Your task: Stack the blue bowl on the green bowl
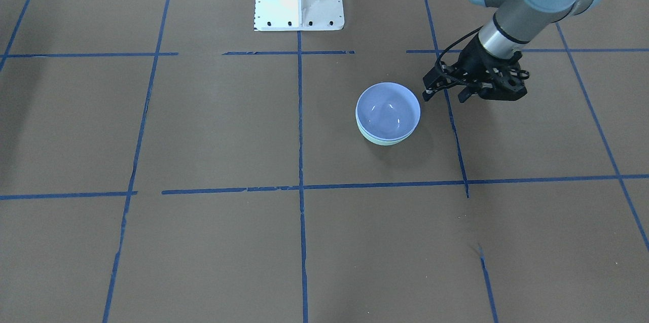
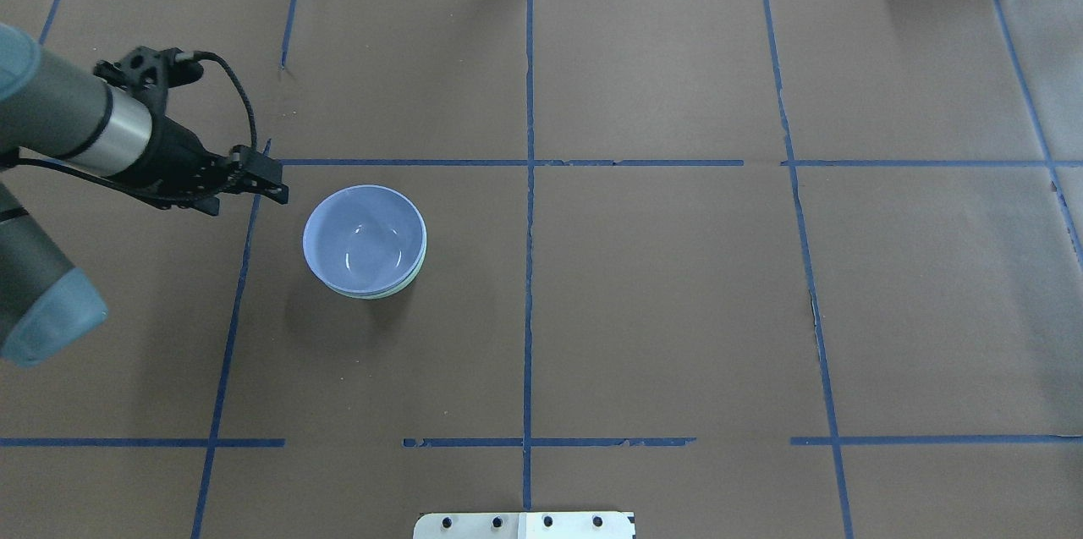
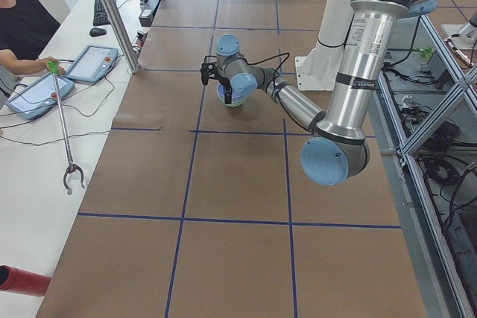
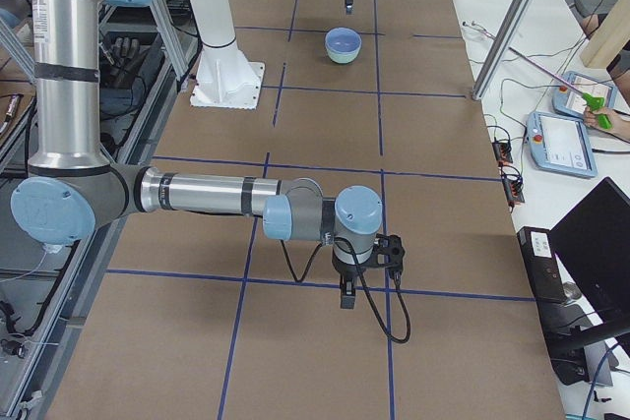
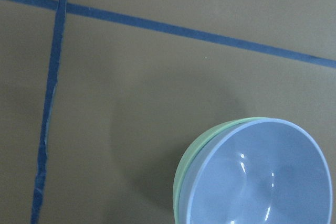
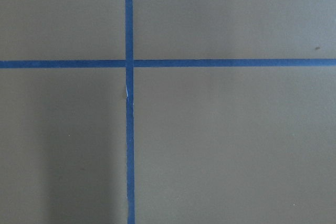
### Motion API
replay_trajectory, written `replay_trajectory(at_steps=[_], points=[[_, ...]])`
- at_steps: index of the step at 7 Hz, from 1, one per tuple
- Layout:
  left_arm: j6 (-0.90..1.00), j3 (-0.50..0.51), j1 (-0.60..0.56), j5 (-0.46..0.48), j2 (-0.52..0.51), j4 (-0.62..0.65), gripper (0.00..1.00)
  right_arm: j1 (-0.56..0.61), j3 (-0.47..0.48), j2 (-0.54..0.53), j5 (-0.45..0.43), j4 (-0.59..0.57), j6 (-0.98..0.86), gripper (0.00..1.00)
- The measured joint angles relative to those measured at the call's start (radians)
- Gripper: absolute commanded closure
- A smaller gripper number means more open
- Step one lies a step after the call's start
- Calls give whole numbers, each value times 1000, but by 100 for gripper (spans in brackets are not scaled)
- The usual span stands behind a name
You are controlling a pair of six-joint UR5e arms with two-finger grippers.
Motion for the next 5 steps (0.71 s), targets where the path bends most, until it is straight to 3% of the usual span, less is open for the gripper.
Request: replay_trajectory(at_steps=[3,5], points=[[426,-59,-218,-4,169,3,0,0,0,0,0,0,0,0],[703,20,-370,-12,255,7,0,0,0,0,0,0,0,0]])
